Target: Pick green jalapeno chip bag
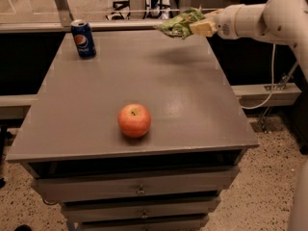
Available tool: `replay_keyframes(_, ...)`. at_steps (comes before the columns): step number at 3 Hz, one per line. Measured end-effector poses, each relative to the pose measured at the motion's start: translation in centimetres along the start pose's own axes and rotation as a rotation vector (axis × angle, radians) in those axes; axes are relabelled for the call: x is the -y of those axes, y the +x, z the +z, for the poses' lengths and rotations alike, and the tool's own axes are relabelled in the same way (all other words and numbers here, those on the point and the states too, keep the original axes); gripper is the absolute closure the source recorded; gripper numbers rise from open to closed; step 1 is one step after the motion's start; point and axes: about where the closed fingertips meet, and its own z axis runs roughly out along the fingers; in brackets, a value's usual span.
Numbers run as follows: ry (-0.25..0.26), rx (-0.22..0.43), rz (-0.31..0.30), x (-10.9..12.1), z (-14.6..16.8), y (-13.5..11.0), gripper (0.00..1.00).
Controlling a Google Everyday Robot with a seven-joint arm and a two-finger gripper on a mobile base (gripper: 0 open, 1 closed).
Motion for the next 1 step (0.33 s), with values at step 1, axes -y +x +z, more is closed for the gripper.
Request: replay_keyframes(1, -0.001, 0.013, 0.005, -0.04, -0.47, -0.31, 1.00)
